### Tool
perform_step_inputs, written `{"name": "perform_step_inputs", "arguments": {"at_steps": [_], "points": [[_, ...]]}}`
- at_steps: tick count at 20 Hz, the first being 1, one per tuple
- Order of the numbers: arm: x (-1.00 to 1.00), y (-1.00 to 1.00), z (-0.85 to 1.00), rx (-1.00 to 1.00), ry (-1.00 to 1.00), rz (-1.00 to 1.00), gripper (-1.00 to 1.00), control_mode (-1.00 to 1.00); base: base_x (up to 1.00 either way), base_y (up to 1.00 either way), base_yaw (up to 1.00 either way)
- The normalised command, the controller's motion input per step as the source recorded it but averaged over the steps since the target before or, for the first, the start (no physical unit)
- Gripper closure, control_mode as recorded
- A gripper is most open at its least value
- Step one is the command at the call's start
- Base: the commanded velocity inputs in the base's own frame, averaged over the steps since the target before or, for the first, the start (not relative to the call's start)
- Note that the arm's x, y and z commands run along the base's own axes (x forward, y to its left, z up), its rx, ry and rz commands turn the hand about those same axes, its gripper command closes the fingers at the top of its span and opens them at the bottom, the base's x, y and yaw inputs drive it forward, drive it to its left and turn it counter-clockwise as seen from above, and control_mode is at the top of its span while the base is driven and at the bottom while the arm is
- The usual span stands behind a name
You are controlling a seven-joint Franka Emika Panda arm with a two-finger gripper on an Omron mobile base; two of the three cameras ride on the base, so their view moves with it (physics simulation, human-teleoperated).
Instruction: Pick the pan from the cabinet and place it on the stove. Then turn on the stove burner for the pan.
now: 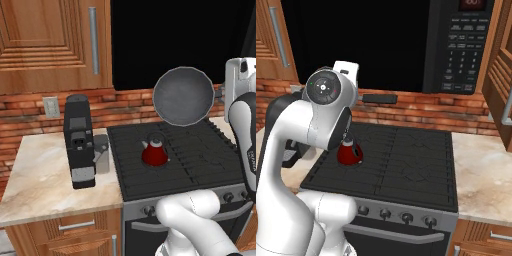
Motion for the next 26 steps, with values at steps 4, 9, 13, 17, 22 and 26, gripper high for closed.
{"name": "perform_step_inputs", "arguments": {"at_steps": [4, 9, 13, 17, 22, 26], "points": [[0.0, 0.0, 0.0, 0.0, 0.0, 0.0, 1.0, 1.0, 0.24, 0.02, 0.0], [0.0, 0.0, 0.0, 0.0, 0.0, 0.0, 1.0, 1.0, 0.18, 0.0, 0.0], [0.0, 0.0, 0.0, 0.0, 0.0, 0.0, 1.0, 1.0, 0.11, 0.0, 0.0], [0.0, 0.0, 0.0, 0.0, 0.0, 0.0, 1.0, 1.0, 0.1, 0.0, 0.0], [0.0, 0.0, 0.0, 0.0, 0.0, 0.0, 1.0, 1.0, 0.08, 0.0, 0.0], [0.0, 0.0, 0.0, 0.0, 0.0, 0.0, 1.0, 1.0, 0.05, 0.0, 0.0]]}}
